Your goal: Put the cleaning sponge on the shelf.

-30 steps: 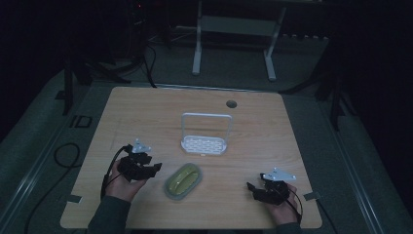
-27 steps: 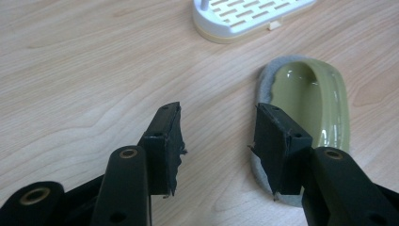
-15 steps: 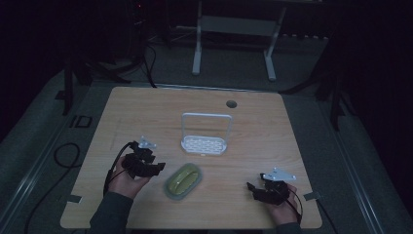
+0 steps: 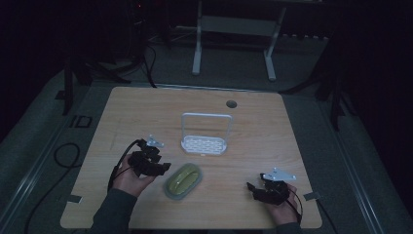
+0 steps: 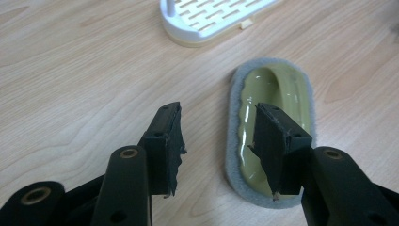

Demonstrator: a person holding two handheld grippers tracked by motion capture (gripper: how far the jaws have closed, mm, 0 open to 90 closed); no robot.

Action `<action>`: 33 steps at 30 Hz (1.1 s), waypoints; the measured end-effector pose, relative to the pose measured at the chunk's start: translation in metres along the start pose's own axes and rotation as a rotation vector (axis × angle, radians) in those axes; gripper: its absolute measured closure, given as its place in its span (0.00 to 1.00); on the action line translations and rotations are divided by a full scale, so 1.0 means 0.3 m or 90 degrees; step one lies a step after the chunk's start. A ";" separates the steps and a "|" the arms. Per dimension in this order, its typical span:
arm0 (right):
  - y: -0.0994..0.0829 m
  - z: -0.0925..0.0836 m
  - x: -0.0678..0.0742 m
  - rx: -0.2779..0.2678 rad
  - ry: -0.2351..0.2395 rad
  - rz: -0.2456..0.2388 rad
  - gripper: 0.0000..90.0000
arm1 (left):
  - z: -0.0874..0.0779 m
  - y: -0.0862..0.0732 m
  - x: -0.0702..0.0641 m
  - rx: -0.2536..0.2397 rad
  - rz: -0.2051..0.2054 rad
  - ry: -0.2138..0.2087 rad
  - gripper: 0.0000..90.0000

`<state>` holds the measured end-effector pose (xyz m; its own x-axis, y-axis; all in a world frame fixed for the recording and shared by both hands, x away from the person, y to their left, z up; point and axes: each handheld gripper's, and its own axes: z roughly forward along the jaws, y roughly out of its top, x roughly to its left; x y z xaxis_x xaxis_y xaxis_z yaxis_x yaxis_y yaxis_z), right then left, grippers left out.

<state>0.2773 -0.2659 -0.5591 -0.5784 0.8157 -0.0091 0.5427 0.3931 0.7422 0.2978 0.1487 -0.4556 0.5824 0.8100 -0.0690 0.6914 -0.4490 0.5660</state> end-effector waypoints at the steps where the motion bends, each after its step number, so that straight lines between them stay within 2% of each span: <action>1: 0.000 0.000 0.000 0.000 0.000 0.000 0.36 | 0.003 0.005 -0.008 0.007 0.006 -0.004 0.58; 7: 0.000 0.000 0.000 0.000 0.000 0.000 0.36 | 0.015 0.025 -0.025 0.030 0.021 -0.017 0.59; 13: 0.000 0.000 0.000 0.000 0.000 0.000 0.36 | 0.020 0.040 -0.037 0.038 0.029 -0.025 0.61; 14: 0.000 0.000 0.000 -0.001 0.000 -0.001 0.36 | 0.024 0.049 -0.043 0.042 0.034 -0.035 0.62; 17: 0.000 0.000 0.000 -0.001 0.000 -0.001 0.36 | 0.032 0.065 -0.056 0.052 0.046 -0.040 0.62; 27: 0.000 0.000 0.000 -0.001 0.000 -0.001 0.36 | 0.053 0.092 -0.074 0.073 0.046 -0.052 0.61; 30: 0.000 0.000 0.000 -0.001 0.000 -0.001 0.36 | 0.054 0.101 -0.080 0.082 0.058 -0.054 0.60; 33: 0.000 0.000 0.000 -0.001 0.000 -0.001 0.35 | 0.054 0.112 -0.087 0.088 0.057 -0.052 0.60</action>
<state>0.2774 -0.2659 -0.5591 -0.5793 0.8151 -0.0100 0.5414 0.3939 0.7428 0.3127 0.1064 -0.4480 0.6731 0.7336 -0.0937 0.6843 -0.5696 0.4553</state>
